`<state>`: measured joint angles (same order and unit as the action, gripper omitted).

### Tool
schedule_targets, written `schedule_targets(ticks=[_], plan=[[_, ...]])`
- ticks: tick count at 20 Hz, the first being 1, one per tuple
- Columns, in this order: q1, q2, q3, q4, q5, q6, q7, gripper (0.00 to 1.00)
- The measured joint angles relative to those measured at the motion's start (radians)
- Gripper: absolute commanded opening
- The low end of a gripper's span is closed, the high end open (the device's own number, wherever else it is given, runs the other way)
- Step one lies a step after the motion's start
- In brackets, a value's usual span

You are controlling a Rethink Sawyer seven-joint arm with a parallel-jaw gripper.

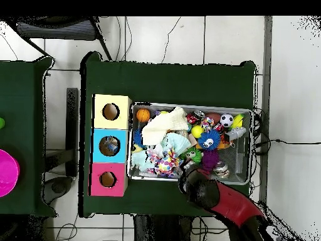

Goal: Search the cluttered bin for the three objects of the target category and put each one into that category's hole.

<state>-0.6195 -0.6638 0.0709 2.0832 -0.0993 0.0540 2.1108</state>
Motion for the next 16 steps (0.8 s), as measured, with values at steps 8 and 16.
schedule_targets(ticks=[8,16], plan=[[0.001,0.0,0.032,0.0,0.0,0.0,0.0,1.0],[0.021,-0.001,0.036,0.0,0.0,0.0,0.0,1.0]])
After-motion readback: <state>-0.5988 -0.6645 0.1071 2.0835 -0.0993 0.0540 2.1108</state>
